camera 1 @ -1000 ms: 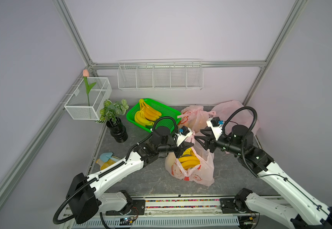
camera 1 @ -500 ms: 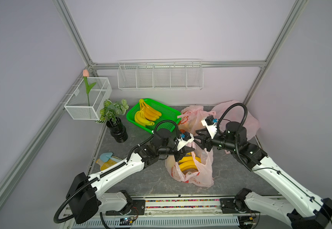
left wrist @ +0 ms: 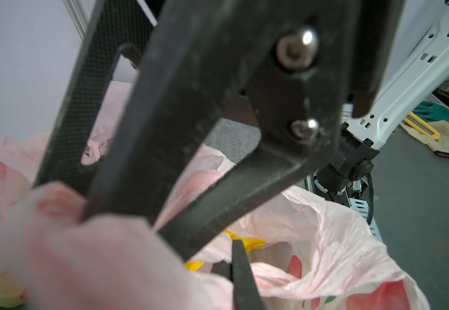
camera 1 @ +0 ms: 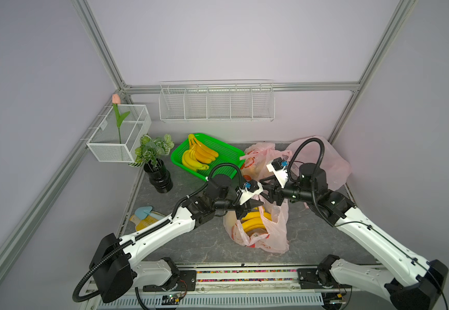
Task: Place the banana into a plastic bag & tie a knot
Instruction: Cross the plastic bag at the center of the board.
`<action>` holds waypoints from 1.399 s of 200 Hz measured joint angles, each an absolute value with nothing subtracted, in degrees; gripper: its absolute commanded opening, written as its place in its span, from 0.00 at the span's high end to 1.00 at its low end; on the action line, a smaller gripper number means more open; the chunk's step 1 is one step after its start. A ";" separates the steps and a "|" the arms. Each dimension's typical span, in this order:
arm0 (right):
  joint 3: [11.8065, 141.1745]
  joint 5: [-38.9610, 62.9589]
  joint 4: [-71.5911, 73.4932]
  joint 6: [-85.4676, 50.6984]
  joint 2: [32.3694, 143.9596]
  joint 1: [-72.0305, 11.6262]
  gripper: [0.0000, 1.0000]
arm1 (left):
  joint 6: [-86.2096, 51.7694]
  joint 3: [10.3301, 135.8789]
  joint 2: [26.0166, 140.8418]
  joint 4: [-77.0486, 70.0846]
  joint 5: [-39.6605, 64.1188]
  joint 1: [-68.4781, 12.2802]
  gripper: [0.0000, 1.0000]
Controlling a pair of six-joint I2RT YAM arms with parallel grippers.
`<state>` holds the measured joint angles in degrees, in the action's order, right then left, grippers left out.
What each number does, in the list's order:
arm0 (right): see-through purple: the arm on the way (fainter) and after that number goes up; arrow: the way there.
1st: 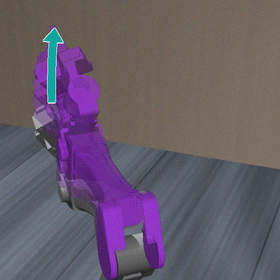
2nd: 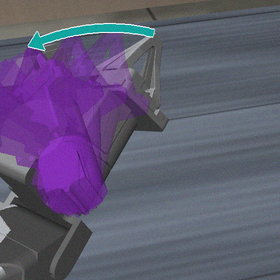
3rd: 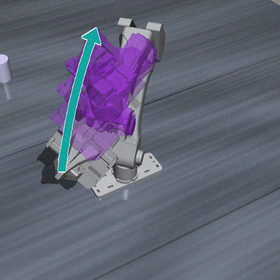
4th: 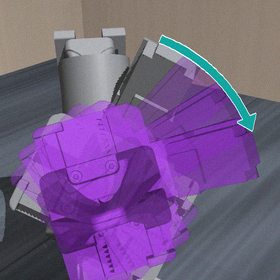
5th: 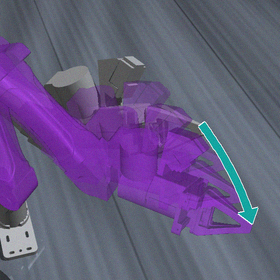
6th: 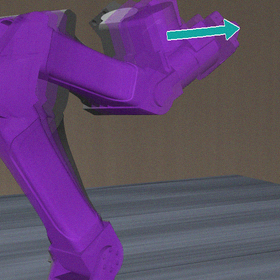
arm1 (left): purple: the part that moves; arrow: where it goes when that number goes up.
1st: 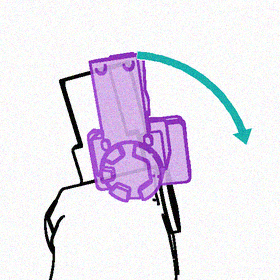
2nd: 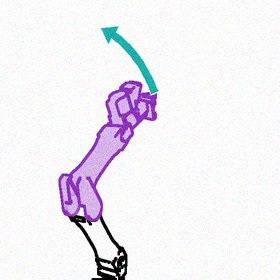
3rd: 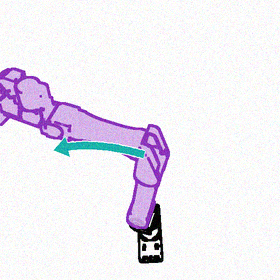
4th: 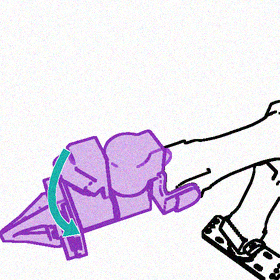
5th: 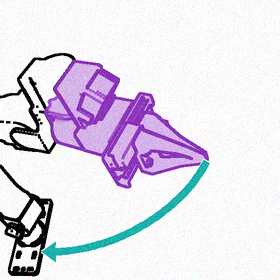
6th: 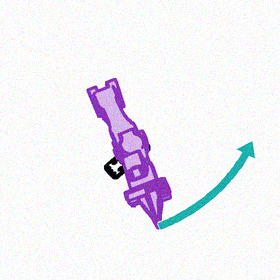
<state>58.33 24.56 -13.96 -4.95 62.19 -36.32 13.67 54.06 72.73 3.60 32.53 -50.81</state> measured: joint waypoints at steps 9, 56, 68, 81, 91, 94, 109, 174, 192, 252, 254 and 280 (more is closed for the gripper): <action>58.33 24.75 -14.00 -4.91 62.22 -36.49 0.57 | 13.82 54.06 72.73 3.68 32.71 -50.81 0.98; 57.91 23.51 -13.17 -6.20 60.69 -36.91 0.84 | 14.15 54.06 72.73 3.79 33.04 -50.85 0.95; 57.47 22.04 -12.56 -6.61 59.22 -36.91 0.89 | 14.15 54.06 72.71 3.75 32.95 -50.94 0.90; 57.32 20.51 -12.32 -7.18 57.82 -36.91 0.93 | 14.11 54.04 72.64 3.64 32.47 -51.11 0.87; 57.32 19.46 -11.84 -7.66 57.25 -36.91 0.93 | 14.15 54.04 72.62 3.44 31.99 -51.27 0.86; 57.32 19.27 -11.70 -7.77 57.17 -36.91 0.93 | 14.13 54.04 72.62 3.42 31.79 -51.31 0.85; 57.41 18.55 -11.22 -8.67 57.52 -36.93 0.93 | 14.02 54.04 72.62 3.38 31.07 -51.48 0.82; 57.54 13.06 -10.41 -13.63 59.48 -37.80 0.94 | 12.43 54.04 72.64 3.27 28.18 -51.79 0.66; 57.63 11.38 -10.46 -15.05 59.57 -38.13 0.93 | 12.40 54.04 72.69 3.27 27.62 -51.81 0.65; 60.31 6.55 -12.86 -19.42 61.21 -38.87 0.93 | 11.73 54.06 73.52 3.01 23.66 -51.81 0.59; 60.34 6.46 -12.93 -19.59 61.23 -38.92 0.94 | 11.62 54.06 73.52 3.01 23.49 -51.81 0.59; 60.42 5.98 -13.87 -21.56 61.23 -39.57 0.94 | 10.83 54.06 73.52 2.39 21.37 -51.83 0.54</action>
